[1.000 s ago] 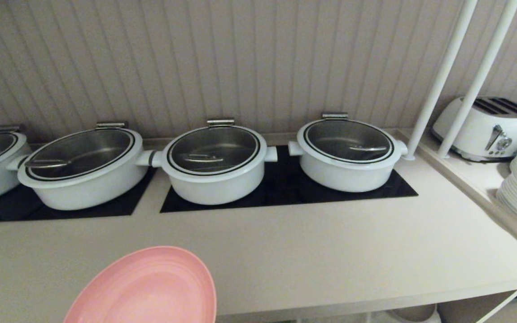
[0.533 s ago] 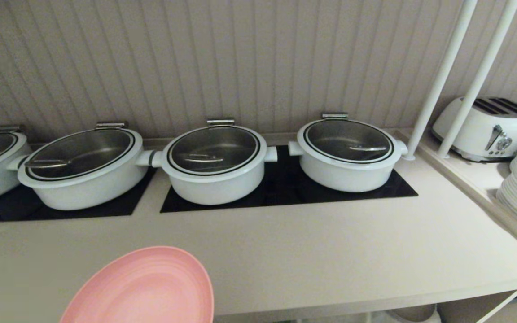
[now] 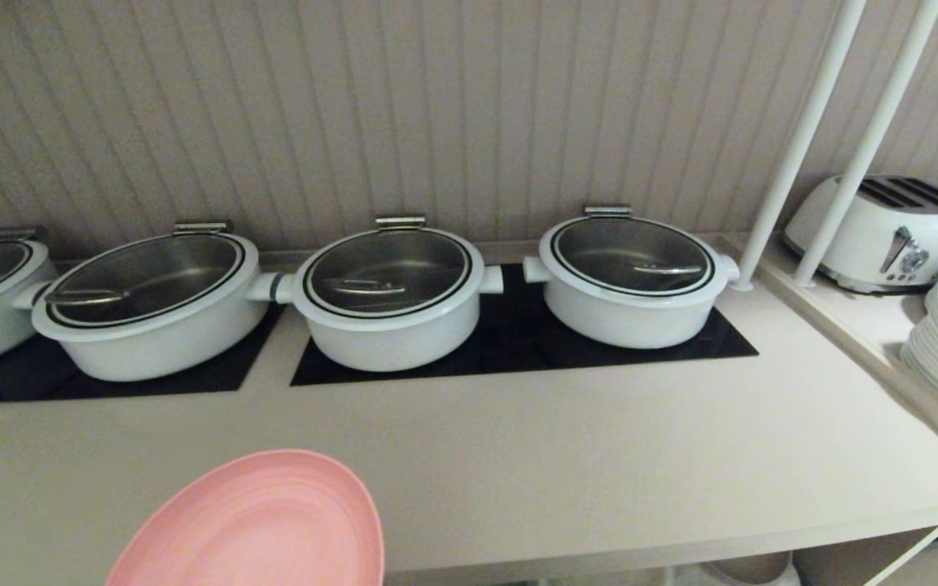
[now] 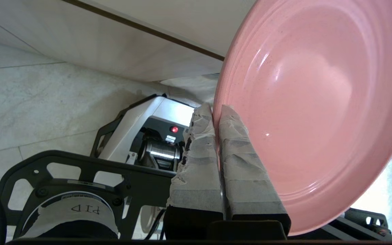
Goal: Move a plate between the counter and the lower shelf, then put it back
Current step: Put the plate in the cupboard
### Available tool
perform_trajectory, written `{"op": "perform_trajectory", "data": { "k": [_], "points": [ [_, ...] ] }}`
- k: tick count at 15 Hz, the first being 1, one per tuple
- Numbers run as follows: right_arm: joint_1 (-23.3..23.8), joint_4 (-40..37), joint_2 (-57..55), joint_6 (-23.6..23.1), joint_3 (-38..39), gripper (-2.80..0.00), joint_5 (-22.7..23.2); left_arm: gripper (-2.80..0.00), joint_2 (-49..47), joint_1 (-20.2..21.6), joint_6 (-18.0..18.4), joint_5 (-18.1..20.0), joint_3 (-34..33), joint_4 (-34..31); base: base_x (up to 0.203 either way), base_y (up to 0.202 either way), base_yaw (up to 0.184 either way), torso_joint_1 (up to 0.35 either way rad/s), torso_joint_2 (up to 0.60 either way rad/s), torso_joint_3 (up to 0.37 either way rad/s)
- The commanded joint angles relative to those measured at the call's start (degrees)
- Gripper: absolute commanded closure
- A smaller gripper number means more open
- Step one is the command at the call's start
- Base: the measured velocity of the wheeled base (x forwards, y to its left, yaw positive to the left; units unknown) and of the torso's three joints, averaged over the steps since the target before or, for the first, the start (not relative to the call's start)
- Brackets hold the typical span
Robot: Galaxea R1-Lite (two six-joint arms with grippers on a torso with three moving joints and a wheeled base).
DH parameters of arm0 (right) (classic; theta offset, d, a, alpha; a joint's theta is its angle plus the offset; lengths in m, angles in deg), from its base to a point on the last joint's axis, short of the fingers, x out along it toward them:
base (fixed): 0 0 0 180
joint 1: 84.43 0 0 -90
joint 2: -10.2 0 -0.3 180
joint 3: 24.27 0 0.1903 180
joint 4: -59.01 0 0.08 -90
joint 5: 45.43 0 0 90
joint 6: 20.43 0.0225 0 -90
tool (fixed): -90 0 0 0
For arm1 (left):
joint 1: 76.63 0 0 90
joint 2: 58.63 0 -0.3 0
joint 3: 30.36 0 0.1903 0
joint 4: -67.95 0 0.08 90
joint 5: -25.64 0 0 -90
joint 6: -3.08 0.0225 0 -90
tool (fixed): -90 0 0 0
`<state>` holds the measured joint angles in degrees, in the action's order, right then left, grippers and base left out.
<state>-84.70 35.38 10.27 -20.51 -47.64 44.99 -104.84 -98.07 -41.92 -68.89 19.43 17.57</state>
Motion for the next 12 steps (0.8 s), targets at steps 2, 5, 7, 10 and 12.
{"op": "perform_trajectory", "data": {
  "k": [2,5,7,10,12],
  "points": [
    [-0.08,0.0,-0.07,-0.01,0.0,0.0,0.02,0.0,0.34,0.0,-0.26,0.04,-0.06,-0.14,0.0,0.0,0.0,0.0,0.0,0.0],
    [0.0,0.0,-0.07,-0.01,0.0,0.0,0.02,0.0,0.34,0.0,-0.23,0.05,-0.06,-0.14,-0.002,-0.076,0.003,0.007,0.0,-0.001],
    [-0.01,0.0,-0.07,-0.01,0.0,0.0,0.02,0.0,0.34,0.0,-0.26,0.14,-0.24,-0.14,0.0,-0.201,0.0,-0.007,0.01,0.002],
    [0.0,0.0,-0.07,-0.01,0.0,0.0,0.02,0.0,0.25,0.0,-0.26,0.14,-0.24,-0.14,0.0,-0.194,0.0,0.002,0.0,0.004],
    [0.0,0.0,-0.07,-0.01,0.0,0.0,0.02,0.0,0.25,0.0,-0.26,0.14,-0.24,-0.14,0.0,-0.197,-0.001,0.004,0.0,0.005]
  ]
}}
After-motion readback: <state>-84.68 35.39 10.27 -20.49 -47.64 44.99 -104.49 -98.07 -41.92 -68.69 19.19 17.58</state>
